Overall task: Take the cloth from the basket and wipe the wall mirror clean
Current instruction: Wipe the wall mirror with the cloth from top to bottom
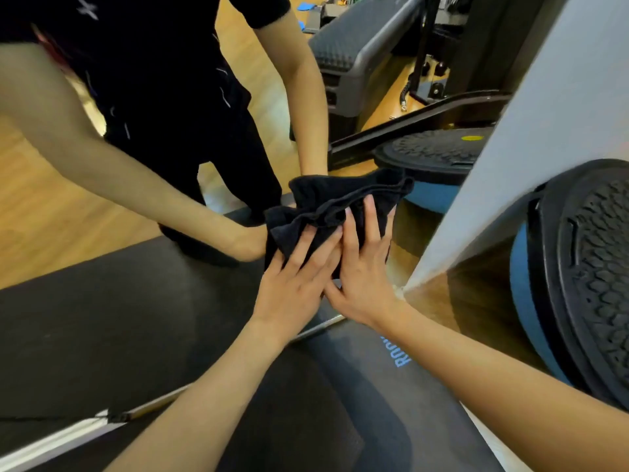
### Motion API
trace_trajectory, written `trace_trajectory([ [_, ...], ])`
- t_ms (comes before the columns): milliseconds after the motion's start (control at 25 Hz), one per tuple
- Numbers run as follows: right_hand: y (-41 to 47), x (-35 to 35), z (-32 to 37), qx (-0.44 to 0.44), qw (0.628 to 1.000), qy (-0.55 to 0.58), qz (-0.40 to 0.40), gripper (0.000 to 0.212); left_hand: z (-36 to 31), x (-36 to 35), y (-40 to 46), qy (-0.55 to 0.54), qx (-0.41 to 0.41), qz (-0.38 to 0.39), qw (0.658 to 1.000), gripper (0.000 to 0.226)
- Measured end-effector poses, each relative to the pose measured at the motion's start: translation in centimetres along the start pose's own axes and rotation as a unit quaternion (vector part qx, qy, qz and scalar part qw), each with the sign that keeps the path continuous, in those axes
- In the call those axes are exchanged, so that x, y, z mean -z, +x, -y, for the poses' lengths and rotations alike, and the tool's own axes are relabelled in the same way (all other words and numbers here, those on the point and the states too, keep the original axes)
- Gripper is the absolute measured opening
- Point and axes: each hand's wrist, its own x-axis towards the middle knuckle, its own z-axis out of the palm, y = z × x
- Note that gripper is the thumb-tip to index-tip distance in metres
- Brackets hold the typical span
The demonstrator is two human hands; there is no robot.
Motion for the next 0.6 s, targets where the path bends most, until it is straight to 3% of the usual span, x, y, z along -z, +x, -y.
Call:
trace_trajectory([
  [240,-0.4,-6.3,13.0,0.008,0.998,0.056,-0.002,0.092,9.0,5.6,-10.1,0.049,0.008,-0.004,0.999,0.082],
  [520,0.2,-13.5,29.8,0.041,0.997,0.063,0.035,0.112,20.0,14.0,-23.2,0.127,0.045,0.017,0.991,0.062],
  [600,0.3,-15.3,34.3,0.057,0.996,0.054,0.051,0.116,22.7,15.6,-27.9,0.167,0.070,0.040,0.983,0.066],
])
